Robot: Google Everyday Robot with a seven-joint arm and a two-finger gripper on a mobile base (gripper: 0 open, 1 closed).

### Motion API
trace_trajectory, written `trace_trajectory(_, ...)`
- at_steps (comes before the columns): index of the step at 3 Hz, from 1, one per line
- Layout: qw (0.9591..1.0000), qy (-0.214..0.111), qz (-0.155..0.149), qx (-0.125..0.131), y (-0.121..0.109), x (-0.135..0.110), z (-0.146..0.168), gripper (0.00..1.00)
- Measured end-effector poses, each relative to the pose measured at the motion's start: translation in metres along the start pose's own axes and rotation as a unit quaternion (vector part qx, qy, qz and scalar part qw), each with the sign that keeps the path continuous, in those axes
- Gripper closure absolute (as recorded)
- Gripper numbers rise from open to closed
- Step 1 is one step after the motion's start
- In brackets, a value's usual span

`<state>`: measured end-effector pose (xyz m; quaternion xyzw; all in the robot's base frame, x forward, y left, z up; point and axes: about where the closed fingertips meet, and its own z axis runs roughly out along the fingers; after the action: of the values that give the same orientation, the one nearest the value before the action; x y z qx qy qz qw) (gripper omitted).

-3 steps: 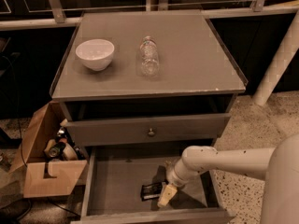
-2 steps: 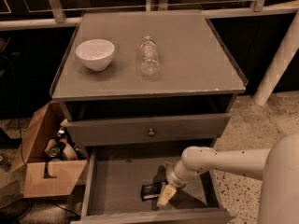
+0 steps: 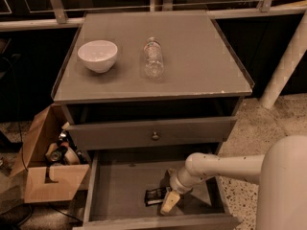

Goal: Pick rxbar chocolate from middle drawer and place on counter

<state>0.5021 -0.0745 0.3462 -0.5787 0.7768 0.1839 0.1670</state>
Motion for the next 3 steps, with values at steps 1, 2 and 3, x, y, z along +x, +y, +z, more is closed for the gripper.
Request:
trace_trajectory(1, 1.0, -0.001, 0.006, -0.005, 0.0018, 0.0035, 0.0078, 0.0)
trace_trajectory(2, 1.0, -0.001, 0.006, -0.005, 0.0018, 0.0035, 0.0078, 0.19)
trace_trajectory(3, 1.0, -0.001, 0.006, -0.005, 0.0018, 0.0035, 0.0079, 0.42)
